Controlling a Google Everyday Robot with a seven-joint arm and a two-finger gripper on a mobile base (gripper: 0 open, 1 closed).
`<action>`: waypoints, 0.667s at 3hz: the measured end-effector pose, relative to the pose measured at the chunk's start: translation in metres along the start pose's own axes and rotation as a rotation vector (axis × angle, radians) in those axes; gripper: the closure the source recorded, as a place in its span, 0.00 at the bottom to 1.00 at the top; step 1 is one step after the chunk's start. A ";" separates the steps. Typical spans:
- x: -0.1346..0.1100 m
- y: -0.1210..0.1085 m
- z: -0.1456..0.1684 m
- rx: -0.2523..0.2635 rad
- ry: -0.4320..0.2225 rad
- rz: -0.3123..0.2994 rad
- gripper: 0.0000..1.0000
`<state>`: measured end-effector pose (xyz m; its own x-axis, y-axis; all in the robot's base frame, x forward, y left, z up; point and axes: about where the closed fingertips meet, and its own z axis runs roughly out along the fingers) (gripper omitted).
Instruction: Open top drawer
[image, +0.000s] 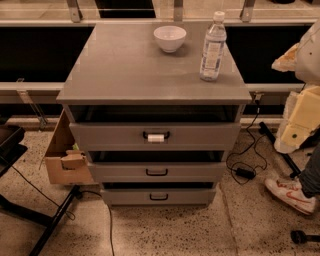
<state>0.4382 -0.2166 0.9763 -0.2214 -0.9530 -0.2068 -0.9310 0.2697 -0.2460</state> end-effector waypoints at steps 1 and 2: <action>0.001 0.002 0.008 0.001 -0.007 0.011 0.00; 0.006 0.004 0.040 0.014 0.020 0.041 0.00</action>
Offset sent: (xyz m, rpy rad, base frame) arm 0.0162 0.0034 -0.1654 -0.0702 0.0866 -0.1082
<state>0.4444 -0.2160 0.9360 -0.2656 -0.9435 -0.1980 -0.9169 0.3107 -0.2507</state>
